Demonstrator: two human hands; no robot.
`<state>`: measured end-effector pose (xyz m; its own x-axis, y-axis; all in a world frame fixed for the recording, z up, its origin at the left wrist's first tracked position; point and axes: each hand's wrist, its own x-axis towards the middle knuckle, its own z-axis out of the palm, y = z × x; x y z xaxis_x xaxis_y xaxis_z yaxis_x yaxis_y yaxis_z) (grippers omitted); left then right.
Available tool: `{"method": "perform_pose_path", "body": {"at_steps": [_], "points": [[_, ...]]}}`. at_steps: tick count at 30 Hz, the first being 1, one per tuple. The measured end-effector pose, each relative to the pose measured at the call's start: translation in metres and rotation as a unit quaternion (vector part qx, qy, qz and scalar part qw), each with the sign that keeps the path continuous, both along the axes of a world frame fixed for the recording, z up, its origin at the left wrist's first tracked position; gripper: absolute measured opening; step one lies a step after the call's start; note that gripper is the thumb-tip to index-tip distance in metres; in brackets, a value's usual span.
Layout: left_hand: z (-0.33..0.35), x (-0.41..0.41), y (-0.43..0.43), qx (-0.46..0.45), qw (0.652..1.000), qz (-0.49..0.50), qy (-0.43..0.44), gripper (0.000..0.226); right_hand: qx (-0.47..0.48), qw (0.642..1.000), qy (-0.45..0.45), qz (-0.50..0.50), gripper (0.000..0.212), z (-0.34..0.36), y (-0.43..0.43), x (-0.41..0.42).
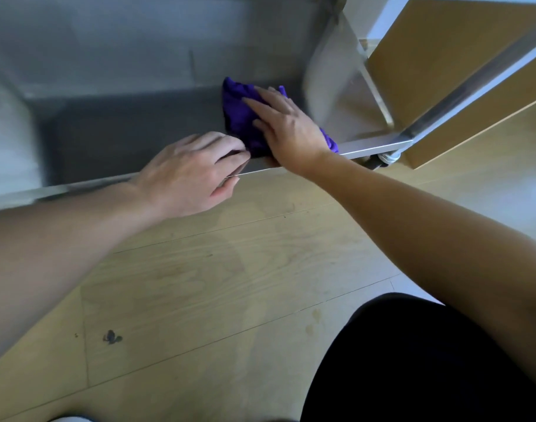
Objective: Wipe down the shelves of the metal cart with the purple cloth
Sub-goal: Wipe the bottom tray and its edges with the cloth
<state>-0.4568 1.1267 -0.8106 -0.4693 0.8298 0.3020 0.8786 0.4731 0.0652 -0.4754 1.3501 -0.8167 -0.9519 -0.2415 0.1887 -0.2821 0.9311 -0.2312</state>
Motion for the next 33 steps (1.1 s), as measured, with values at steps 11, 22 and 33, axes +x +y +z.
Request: {"method": "perform_pose_path", "body": {"at_steps": [11,22,33], "points": [[0.002,0.008,-0.074,-0.003,0.997,0.072,0.009,0.036,0.004,0.984,-0.017,-0.177,0.046,0.002,-0.089,-0.051],[0.005,0.028,-0.153,-0.002,0.984,0.177,-0.011,0.036,-0.031,0.999,-0.008,-0.024,0.046,0.002,-0.113,-0.075],[0.005,0.046,-0.216,-0.041,0.956,0.289,-0.005,0.042,-0.006,0.987,-0.022,0.16,0.041,0.002,-0.258,-0.044]]}}
